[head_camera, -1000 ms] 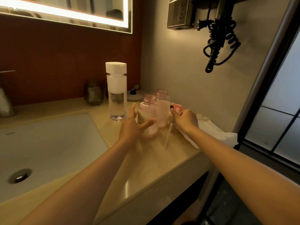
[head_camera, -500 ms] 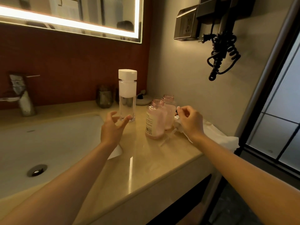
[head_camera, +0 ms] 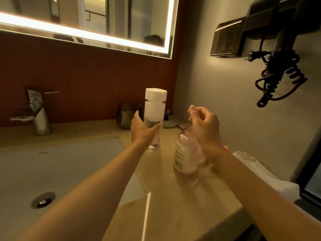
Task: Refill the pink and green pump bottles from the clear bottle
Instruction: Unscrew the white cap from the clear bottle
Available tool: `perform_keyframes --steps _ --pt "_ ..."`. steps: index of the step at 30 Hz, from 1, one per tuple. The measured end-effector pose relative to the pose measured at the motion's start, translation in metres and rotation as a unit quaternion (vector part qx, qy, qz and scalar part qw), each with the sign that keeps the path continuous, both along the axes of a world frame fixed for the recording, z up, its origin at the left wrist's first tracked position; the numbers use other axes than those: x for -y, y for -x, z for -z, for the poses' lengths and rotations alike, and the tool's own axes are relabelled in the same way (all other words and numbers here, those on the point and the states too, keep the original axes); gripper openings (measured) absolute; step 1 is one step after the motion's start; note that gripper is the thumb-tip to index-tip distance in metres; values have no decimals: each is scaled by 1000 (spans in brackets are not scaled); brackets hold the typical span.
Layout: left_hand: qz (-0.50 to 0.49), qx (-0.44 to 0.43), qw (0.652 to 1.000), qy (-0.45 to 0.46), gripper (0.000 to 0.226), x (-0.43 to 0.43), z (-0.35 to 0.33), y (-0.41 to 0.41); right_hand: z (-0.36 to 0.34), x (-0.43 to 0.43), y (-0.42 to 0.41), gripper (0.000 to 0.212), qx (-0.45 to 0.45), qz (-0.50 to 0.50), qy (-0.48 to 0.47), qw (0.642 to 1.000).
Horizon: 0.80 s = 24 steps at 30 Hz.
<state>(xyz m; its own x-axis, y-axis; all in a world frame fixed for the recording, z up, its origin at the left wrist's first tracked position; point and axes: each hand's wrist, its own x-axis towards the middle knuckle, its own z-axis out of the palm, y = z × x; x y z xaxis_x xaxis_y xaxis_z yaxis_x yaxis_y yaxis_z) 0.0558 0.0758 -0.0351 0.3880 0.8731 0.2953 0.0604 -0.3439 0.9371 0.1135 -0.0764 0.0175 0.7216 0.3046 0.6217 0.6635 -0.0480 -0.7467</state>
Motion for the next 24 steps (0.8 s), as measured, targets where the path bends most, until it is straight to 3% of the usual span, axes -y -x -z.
perform_keyframes --steps 4,8,10,18,24 --pt "26 28 999 39 109 -21 4 -18 -1 -5 -6 29 2 0 -11 1000" --pt "35 21 999 15 70 -18 11 -22 -1 0 -5 23 5 4 -7 1000" --pt "25 8 1000 -13 61 -12 11 -17 -4 6 -4 22 5 18 -14 1000" --pt "41 -2 995 -86 61 39 18 41 -19 34 37 26 5 11 -7 1000" --pt "82 -31 988 -130 66 95 19 96 -29 55 83 46 18 -8 69 997"
